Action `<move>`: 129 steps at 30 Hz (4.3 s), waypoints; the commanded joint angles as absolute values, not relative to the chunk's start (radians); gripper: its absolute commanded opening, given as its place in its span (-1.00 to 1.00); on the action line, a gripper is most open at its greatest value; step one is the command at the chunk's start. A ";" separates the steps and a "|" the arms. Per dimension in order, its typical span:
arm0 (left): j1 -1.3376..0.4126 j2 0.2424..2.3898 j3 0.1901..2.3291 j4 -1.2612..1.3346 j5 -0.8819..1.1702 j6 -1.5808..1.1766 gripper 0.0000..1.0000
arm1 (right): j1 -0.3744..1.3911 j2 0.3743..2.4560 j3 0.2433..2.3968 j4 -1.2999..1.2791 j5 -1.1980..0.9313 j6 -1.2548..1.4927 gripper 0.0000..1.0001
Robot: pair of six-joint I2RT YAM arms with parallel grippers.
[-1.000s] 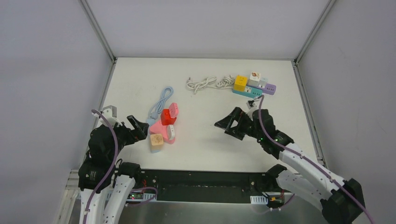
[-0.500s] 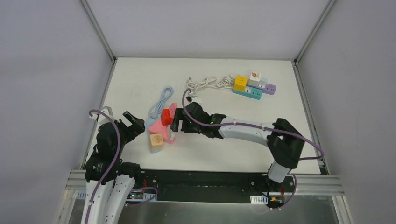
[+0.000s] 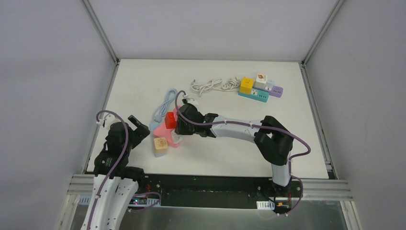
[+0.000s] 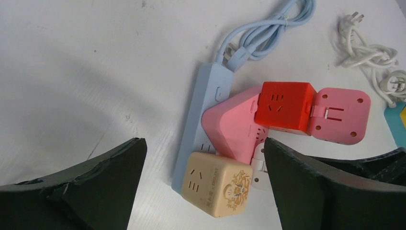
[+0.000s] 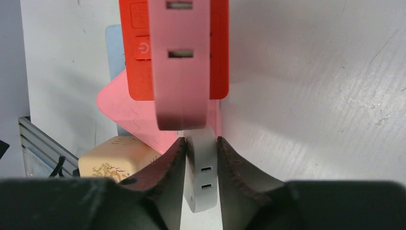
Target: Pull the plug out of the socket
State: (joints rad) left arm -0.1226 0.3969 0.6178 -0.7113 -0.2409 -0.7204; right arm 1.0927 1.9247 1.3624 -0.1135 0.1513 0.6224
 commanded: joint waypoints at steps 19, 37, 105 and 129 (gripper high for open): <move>-0.115 0.591 0.516 -0.552 0.180 -0.718 0.87 | 1.016 1.720 1.217 -0.191 0.119 0.553 -0.70; -0.115 0.916 0.495 -0.320 0.363 -0.797 0.83 | 1.017 1.815 1.269 -0.203 -0.041 0.532 -0.08; -0.146 0.915 0.402 -0.472 0.158 -0.709 -0.41 | 1.044 1.895 1.517 -0.384 0.066 0.435 -1.00; -0.155 0.925 0.407 -0.477 0.139 -0.705 -0.38 | 0.940 1.771 1.310 -0.159 -0.239 0.508 -1.00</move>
